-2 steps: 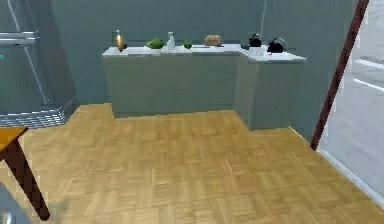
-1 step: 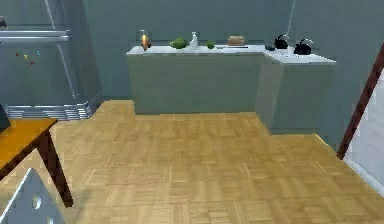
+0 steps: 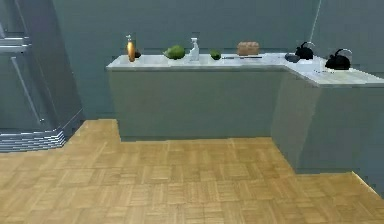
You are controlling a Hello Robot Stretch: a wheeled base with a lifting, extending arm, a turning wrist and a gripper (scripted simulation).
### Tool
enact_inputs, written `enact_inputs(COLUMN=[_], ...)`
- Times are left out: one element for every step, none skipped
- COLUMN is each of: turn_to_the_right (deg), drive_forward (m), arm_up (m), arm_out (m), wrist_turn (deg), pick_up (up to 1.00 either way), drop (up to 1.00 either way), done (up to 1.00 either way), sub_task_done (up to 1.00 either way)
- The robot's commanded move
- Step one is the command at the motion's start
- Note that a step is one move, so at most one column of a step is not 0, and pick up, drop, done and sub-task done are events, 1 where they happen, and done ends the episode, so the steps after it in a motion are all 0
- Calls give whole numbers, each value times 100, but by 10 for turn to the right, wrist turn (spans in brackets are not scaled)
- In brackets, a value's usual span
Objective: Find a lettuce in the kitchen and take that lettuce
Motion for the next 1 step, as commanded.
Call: enact_inputs(turn_to_the_right=[-30], drive_forward=[0], arm_up=[0], arm_out=[0], wrist_turn=[0], pick_up=[0], drop=[0], done=[0], sub_task_done=[0])
